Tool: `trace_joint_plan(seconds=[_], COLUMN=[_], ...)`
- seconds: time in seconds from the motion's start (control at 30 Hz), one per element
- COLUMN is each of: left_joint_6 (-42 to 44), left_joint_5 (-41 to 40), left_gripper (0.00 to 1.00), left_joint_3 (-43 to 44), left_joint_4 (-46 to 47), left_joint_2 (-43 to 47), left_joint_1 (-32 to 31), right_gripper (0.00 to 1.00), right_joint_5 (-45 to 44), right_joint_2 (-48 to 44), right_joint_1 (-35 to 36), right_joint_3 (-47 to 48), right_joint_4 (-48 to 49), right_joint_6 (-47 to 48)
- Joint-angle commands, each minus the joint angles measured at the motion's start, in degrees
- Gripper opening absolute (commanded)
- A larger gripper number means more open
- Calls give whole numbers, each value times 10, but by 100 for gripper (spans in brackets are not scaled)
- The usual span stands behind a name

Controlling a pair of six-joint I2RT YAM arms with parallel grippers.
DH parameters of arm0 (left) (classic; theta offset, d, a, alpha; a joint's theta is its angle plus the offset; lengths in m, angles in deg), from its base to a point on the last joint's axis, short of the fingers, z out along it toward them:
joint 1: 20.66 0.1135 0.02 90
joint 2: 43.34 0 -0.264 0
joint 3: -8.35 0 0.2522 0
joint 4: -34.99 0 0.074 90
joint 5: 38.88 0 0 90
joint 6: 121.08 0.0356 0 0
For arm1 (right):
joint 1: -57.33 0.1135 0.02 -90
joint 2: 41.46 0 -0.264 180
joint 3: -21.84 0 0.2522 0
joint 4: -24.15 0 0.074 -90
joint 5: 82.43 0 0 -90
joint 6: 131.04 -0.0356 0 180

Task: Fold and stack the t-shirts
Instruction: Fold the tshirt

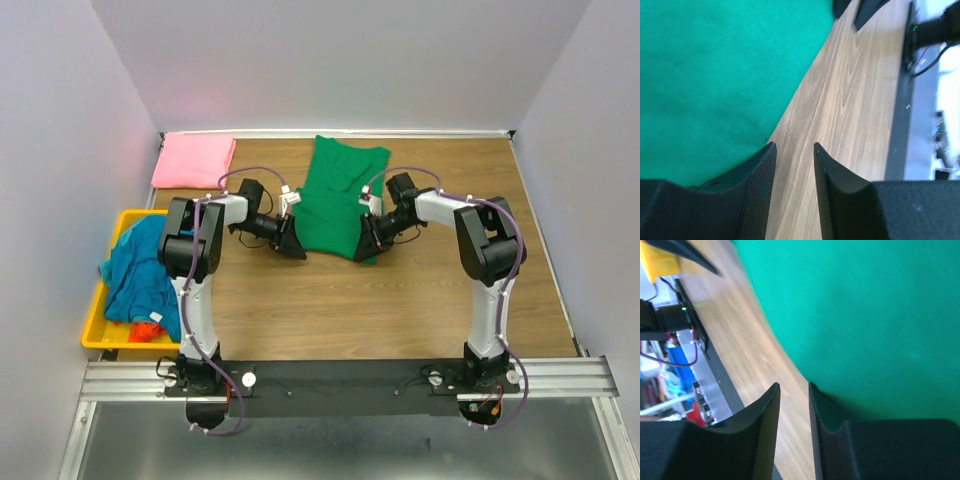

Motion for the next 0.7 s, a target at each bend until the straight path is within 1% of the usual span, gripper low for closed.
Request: trace_joint_plan(seconds=[0.0,0.03,0.1,0.17,0.2,0.27,0.3,0.37,0.43,0.47,0.5,0.53,0.57,0.6,0.67], left_joint_6=[-65,-61,-60,-43,-30,26,37,27,-8,-73,-119,-157,-216,-228,-275], left_joint_5=[-22,-25,-22,-11,-6,8,14,17,23,26,28,25,17,12,-2], left_gripper=[43,43,43,43,43,42,43,43,43,43,43,43,44,44,45], left_joint_3=[-38,-51,-66,-82,-84,-75,-66,-56,-46,-47,-50,-54,-56,-54,-49], left_joint_4=[82,82,84,70,61,8,-16,-11,21,49,117,151,177,215,248], left_joint_2=[1,7,31,55,82,124,139,170,182,187,188,188,184,174,159], left_joint_1=[20,20,19,19,19,17,13,5,-18,-26,-34,-51,-58,-65,-80], right_gripper=[35,35,34,34,34,35,38,39,40,41,41,41,42,42,42], right_joint_5=[-37,-56,-65,-81,-80,-59,-24,10,35,35,33,31,35,39,39], right_joint_2=[22,19,11,-21,-33,-66,-85,-101,-111,-110,-107,-99,-79,-64,-36], right_joint_1=[-32,-47,-58,-60,-60,-59,-59,-53,-32,-21,-9,8,14,18,24], right_joint_3=[-56,-63,-71,-74,-72,-51,-30,-15,-1,14,19,24,35,41,58], right_joint_4=[29,29,24,21,11,-19,-29,-39,-36,-27,-15,-2,27,41,62], right_joint_6=[-2,13,23,43,50,69,78,60,44,36,5,-26,-49,-94,-127])
